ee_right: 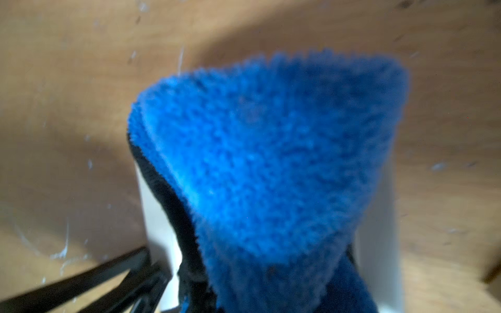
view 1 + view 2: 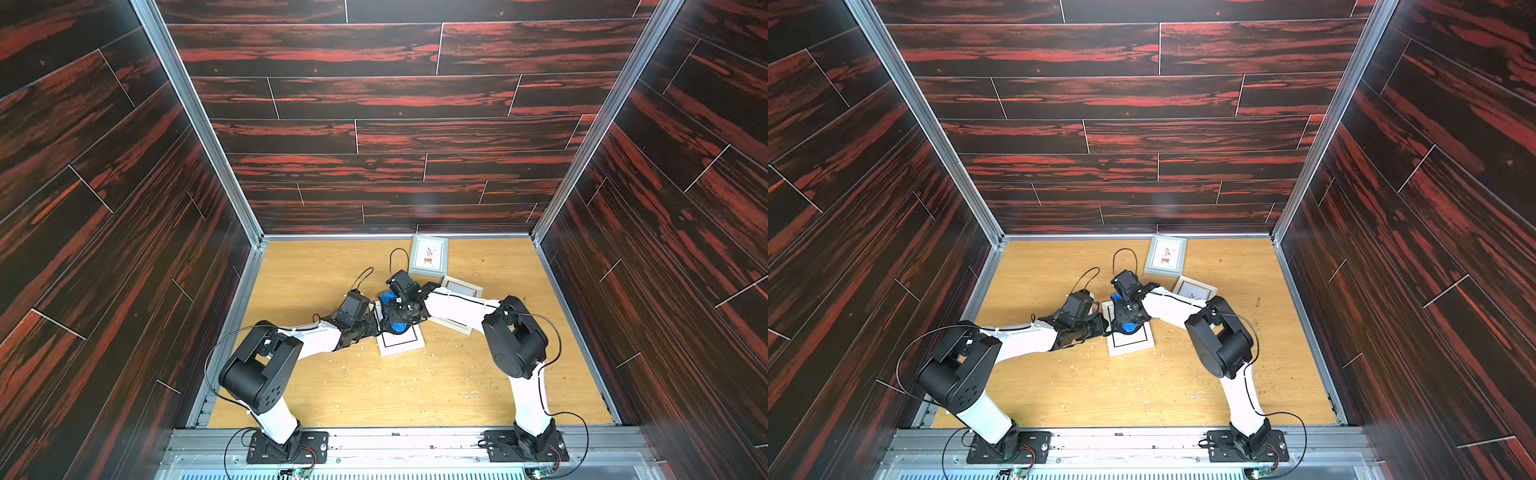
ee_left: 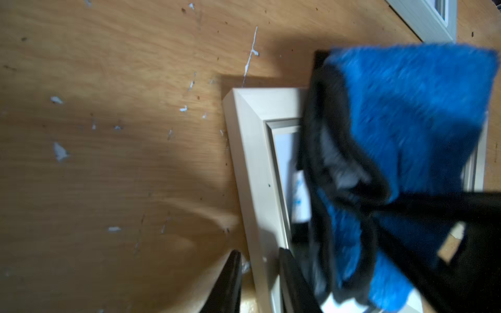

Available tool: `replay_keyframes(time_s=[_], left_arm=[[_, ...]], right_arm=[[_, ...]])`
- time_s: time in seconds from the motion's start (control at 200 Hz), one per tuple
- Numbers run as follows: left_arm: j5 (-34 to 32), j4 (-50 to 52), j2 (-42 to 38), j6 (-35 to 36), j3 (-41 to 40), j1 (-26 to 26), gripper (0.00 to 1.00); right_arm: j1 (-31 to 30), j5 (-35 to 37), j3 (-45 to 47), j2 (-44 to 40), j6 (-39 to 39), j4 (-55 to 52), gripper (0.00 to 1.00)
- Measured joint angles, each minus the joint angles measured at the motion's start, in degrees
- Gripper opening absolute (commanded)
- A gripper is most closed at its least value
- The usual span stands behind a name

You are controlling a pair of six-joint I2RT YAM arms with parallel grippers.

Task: Wipe the picture frame with a cloth
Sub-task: Wipe the dirt from the picture frame, then adjust the cleaning item.

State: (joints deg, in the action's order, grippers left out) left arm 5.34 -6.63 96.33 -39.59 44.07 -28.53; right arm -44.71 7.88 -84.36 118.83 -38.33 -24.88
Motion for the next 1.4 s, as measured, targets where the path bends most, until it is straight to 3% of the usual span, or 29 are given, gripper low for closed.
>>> replay_keyframes(time_s=[0.215, 0.441, 0.526, 0.681, 0.897, 1.052, 1.147, 1.258, 1.288, 1.398], left_arm=[[0.68, 0.26, -0.04, 1.22, 0.33, 0.20, 0.28], [0.63, 5.84, -0.07, 4.22, 2.95, 0.52, 0.32], [0.17, 8.57, -0.37, 5.86, 3.98, 0.68, 0.38], [-1.42, 13.05, -3.13, 8.26, 5.14, 0.85, 0.60], [-4.44, 14.64, -10.93, 10.32, 4.72, 0.90, 0.68], [-2.64, 7.52, -23.67, 11.41, -3.32, 0.90, 0.71], [1.79, -0.07, -31.58, 11.76, -10.12, 0.66, 0.72], [7.74, -7.74, -34.82, 11.80, -13.99, -0.46, 0.72], [9.46, -9.97, -34.91, 11.78, -14.56, -0.76, 0.81], [14.25, -16.39, -34.77, 11.41, -15.80, -1.86, 0.90]], right_arm=[[4.42, -1.79, 9.62, -7.23, 0.42, 3.87, 0.00], [1.86, -1.05, 19.28, -14.95, 1.05, 6.54, 0.00], [1.46, -0.90, 24.13, -20.09, 2.23, 7.87, 0.00], [1.81, -0.81, 28.39, -28.28, 5.20, 11.72, 0.00], [1.81, -2.36, 32.17, -34.75, 8.92, 18.60, 0.00], [1.81, -5.86, 36.13, -39.10, 10.84, 22.77, 0.00], [1.81, -8.48, 37.07, -40.94, 11.91, 24.87, 0.00], [1.81, -11.43, 37.16, -42.27, 12.76, 27.39, 0.00], [1.81, -12.17, 37.20, -42.56, 12.94, 28.04, 0.00], [1.79, -15.08, 37.86, -43.47, 13.55, 30.71, 0.00]])
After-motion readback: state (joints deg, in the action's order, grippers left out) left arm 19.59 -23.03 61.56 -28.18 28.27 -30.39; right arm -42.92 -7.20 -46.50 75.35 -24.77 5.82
